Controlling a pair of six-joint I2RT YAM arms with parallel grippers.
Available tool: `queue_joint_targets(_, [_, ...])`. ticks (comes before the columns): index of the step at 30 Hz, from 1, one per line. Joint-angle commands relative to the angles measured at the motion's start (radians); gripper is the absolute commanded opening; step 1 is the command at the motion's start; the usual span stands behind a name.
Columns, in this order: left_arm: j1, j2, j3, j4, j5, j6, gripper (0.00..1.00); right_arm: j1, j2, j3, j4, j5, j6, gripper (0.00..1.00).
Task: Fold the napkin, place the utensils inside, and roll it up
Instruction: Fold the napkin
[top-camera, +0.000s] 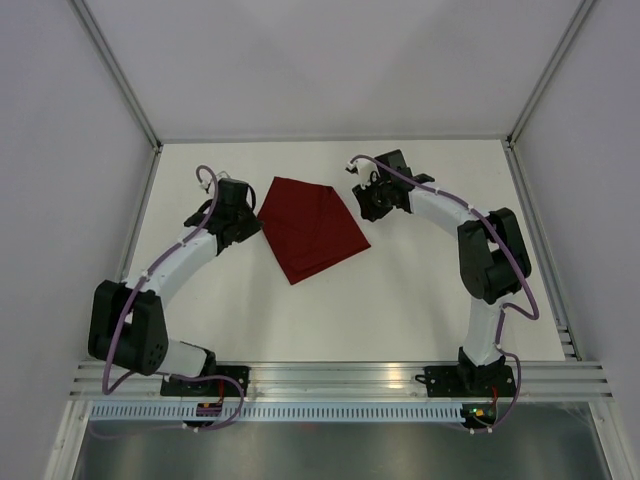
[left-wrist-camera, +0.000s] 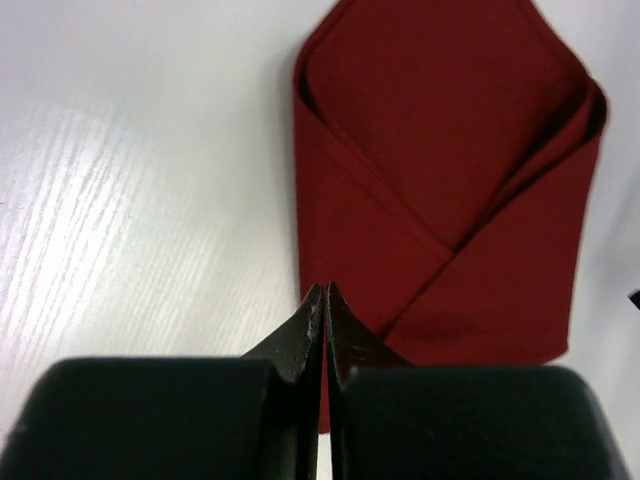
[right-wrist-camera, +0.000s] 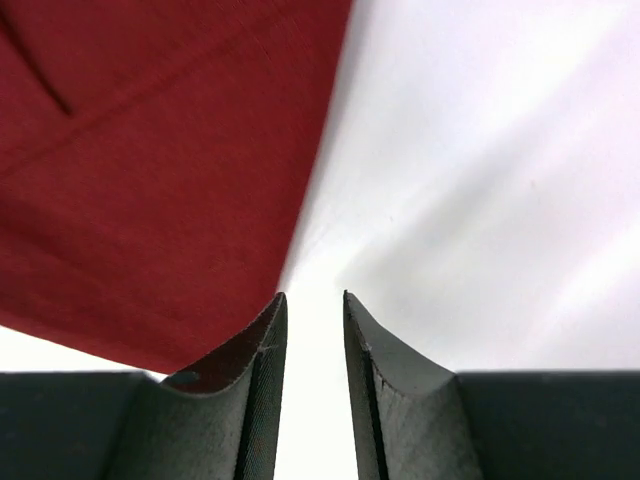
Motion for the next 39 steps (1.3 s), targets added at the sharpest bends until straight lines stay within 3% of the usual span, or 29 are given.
queue_joint_targets(1, [0.023,0.055,0.005,0.046,-0.056,-0.038,0.02,0.008,0.001,-0.028,-0.012,0.123,0.000,0.34])
queue_joint_targets(13, [0.055,0.369,0.116,0.036,-0.027,0.003,0.02,0.010,-0.004,-0.123,-0.017,0.100,-0.040,0.32])
queue_joint_targets(29, [0.040,0.631,0.349,-0.025,0.100,0.173,0.02,0.115,-0.067,-0.231,-0.017,0.094,-0.115,0.29])
queue_joint_targets(39, [-0.008,0.701,0.472,-0.092,0.131,0.259,0.02,0.134,-0.149,-0.317,-0.083,0.065,-0.166,0.27])
